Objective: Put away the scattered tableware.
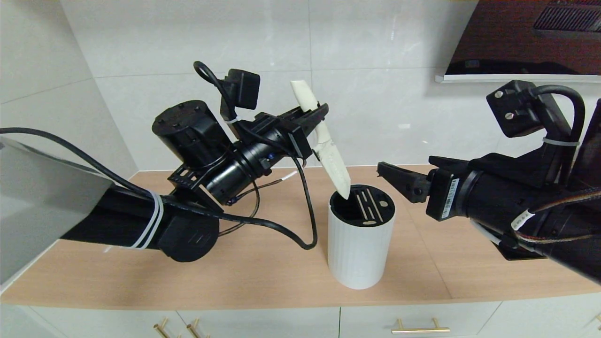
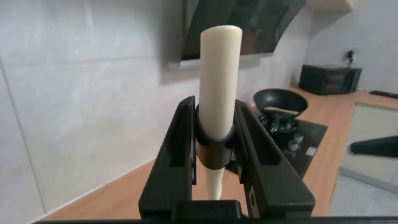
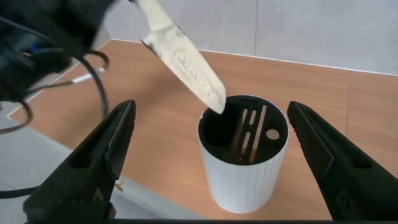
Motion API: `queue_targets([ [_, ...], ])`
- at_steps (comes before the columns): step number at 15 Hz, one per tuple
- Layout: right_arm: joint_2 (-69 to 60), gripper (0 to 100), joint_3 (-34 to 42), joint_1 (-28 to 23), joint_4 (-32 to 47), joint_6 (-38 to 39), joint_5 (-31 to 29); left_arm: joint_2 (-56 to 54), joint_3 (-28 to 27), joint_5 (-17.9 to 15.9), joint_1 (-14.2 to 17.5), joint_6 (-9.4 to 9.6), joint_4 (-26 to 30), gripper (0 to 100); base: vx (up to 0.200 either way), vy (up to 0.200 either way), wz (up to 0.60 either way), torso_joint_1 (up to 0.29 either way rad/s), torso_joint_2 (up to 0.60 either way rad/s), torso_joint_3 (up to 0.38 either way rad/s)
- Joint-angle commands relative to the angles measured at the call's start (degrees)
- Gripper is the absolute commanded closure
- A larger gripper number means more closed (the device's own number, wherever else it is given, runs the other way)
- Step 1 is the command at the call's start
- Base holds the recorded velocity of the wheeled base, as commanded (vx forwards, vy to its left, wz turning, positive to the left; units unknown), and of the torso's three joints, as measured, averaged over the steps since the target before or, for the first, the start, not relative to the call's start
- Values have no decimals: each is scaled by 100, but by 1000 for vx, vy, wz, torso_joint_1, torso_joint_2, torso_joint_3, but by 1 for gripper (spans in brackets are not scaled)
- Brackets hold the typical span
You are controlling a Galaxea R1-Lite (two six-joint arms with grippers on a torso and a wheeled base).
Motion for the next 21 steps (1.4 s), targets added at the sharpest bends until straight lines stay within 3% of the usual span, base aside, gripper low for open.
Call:
queue_targets([
  [1,48,0,2,-13,-1,1,-1,101,47,-8,-66,33,-1,100,0,0,0,0,0,0],
  [3,56,0,2,-13,-1,1,8,101,179,1,-233,183,-10,100,0,0,0,0,0,0],
  [9,118,0,-7,-22,-1,1,8,110,390,1,-347,473,8,100,0,0,0,0,0,0],
  [21,162,0,2,-22,-1,1,8,620,513,1,-620,482,95,100,0,0,0,0,0,0],
])
